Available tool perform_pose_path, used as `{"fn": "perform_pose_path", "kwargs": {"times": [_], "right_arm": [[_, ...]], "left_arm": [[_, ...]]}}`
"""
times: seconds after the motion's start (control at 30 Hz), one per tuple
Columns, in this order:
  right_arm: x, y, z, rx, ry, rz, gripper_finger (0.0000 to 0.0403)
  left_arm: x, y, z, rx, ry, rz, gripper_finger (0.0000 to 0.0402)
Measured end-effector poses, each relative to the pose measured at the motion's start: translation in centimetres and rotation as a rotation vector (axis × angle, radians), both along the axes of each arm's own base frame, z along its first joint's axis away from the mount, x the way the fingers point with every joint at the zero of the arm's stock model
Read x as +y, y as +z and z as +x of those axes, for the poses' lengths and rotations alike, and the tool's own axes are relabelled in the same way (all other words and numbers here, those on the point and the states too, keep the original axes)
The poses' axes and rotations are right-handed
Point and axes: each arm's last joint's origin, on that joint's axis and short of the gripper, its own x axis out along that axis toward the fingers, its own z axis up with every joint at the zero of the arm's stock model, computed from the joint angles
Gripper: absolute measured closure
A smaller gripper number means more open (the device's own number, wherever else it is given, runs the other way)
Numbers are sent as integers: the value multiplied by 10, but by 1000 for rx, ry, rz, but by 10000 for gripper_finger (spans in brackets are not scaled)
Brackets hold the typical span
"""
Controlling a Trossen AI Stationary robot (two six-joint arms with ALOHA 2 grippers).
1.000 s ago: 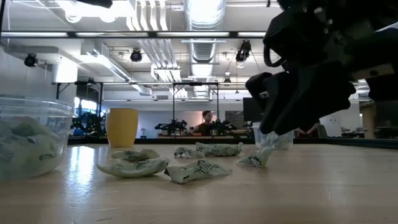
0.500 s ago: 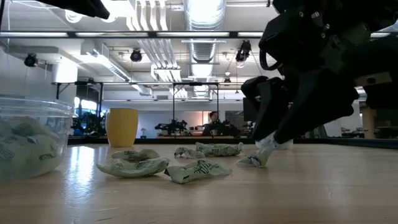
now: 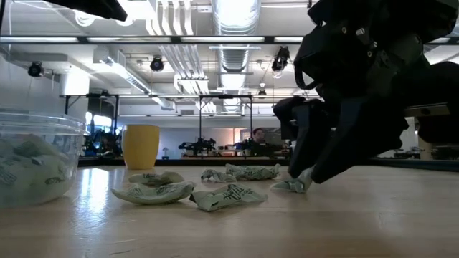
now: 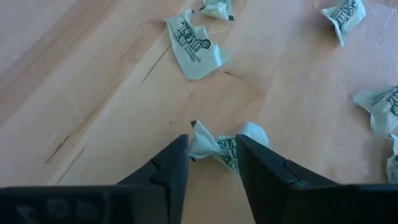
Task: Pick and place Stevia / Truvia into bins
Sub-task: Put the green stevia packet into the top transparent container
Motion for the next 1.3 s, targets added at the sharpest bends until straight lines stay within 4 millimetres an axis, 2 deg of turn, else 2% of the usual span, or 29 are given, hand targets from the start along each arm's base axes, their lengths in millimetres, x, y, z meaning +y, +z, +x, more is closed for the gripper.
{"fn": "perform_pose_path", "kwargs": {"times": [0.33,0.5,0.73,0.9,1.03,1.2,1.3], "right_arm": [[0,-1,-1,3,42,-43,386],[-1,7,-2,-20,41,-50,394],[-6,41,-13,-67,-19,-103,394],[-19,71,-29,-90,-157,-235,394],[-32,87,-46,-92,-349,-338,394],[-54,90,-61,-125,-544,-420,394],[-72,86,-66,-114,-639,-400,394]], "left_arm": [[0,0,0,1,0,1,285],[0,-1,0,1,-1,3,285],[1,0,1,-2,2,4,285],[1,-1,1,-1,2,4,285],[1,-1,1,1,-4,15,285],[-1,3,3,-32,-35,40,285],[-2,4,4,-48,-48,48,285]]}}
